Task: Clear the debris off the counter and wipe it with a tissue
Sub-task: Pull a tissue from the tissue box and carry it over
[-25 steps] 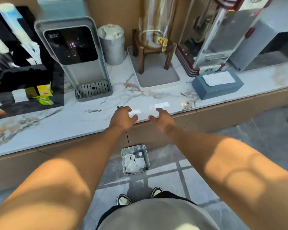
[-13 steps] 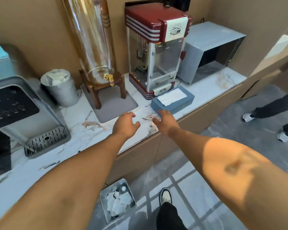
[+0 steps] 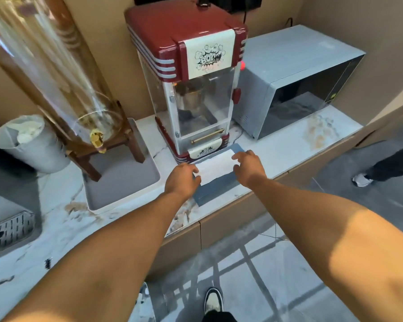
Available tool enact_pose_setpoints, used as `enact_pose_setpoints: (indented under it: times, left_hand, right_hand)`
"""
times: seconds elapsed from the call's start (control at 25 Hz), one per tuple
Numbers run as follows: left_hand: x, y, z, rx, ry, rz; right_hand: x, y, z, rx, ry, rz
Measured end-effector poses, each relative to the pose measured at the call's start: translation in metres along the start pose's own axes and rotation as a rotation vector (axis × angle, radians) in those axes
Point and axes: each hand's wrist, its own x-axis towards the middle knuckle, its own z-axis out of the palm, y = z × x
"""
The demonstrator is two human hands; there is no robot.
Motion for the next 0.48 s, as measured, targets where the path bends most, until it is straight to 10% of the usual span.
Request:
enact_pose_setpoints:
  times: [0.48]
  left_hand:
    - [0.050,0.004,0.036,0.202,-0.064,-0.002]
  right_hand:
    - [0.067,0.025,0.030,0.074,-0.115,0.029]
